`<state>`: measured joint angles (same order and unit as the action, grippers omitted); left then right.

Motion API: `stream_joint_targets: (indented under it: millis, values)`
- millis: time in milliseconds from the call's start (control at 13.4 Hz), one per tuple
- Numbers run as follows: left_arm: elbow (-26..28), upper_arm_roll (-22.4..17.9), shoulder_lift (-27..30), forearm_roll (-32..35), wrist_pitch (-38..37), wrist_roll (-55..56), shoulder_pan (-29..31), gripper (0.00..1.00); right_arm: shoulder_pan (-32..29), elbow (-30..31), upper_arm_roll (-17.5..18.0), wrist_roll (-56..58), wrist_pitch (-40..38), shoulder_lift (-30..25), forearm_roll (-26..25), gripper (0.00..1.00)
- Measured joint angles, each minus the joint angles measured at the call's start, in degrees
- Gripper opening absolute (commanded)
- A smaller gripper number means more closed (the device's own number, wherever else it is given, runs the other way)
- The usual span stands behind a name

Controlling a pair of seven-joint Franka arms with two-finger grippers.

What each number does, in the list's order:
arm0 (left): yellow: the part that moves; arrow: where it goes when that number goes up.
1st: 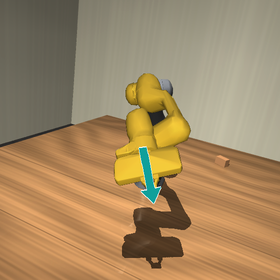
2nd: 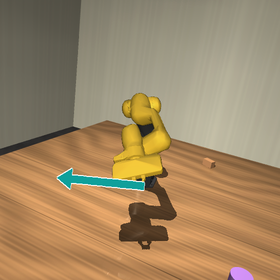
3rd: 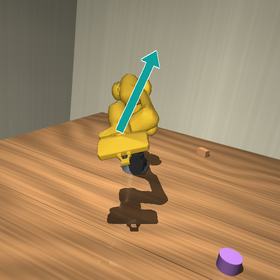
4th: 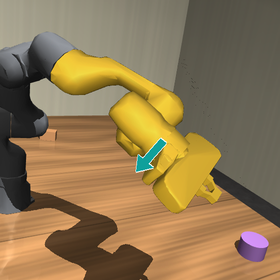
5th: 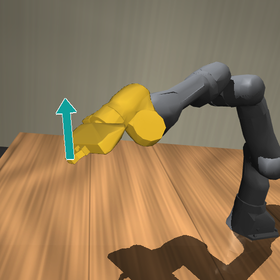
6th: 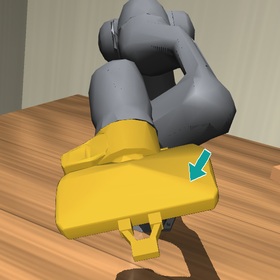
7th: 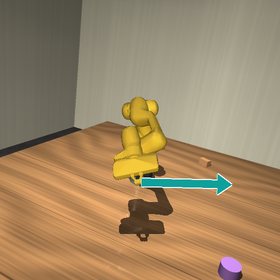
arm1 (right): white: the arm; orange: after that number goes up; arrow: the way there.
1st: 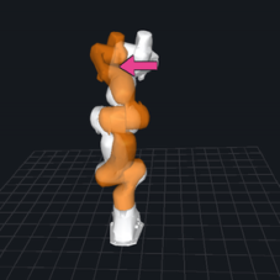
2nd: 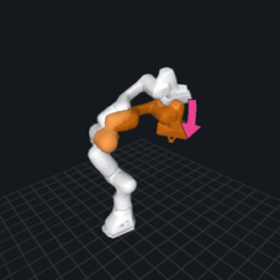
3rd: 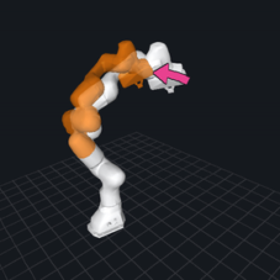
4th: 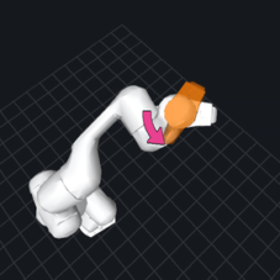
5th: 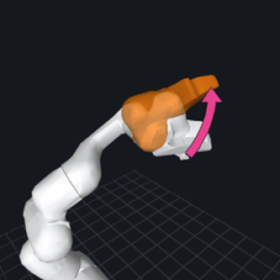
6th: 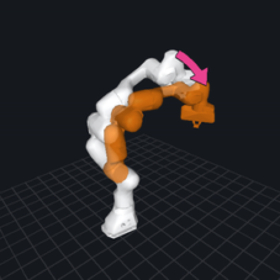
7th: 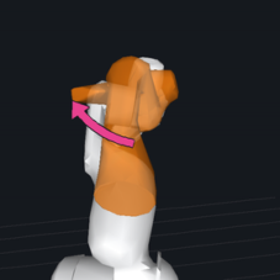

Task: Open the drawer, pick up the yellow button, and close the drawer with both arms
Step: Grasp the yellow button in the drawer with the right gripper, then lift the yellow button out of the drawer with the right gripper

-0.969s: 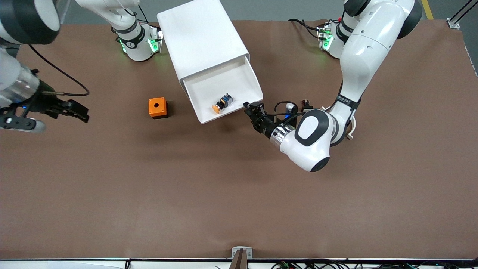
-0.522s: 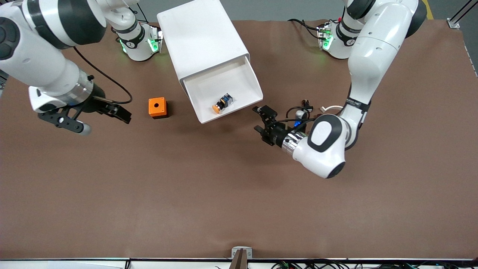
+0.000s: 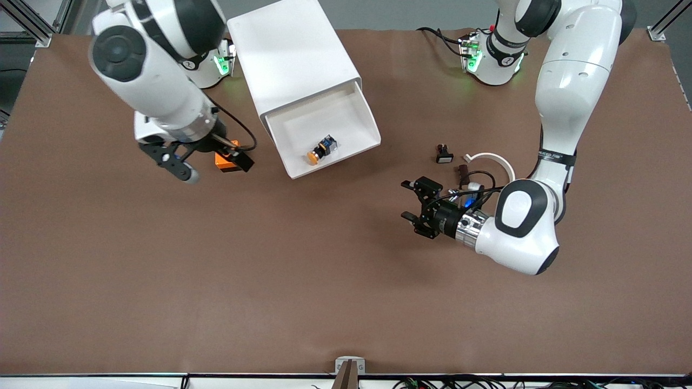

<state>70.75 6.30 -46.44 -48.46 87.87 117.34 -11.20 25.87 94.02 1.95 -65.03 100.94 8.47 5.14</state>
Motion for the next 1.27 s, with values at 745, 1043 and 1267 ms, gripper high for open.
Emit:
stream_joint_targets:
  millis: [745, 1043, 1267]
  values:
    - [-0.25, 0.80, 1.43, 21.68, 2.55, -11.57, -0.92, 0.99, 13.93, 6.49, 0.02, -20.24, 13.62, 3.86, 0.20, 1.00]
    - [-0.27, 2.50, 3.47, 24.13, 2.61, -13.69, -1.56, 0.99, 16.80, 6.53, -0.01, -22.97, 16.99, 7.02, 0.20, 0.99]
    - [-0.26, 3.26, 5.25, 25.06, 2.60, -14.95, -1.59, 0.99, 18.17, 6.55, -0.02, -23.59, 17.68, 8.52, 0.20, 0.70]
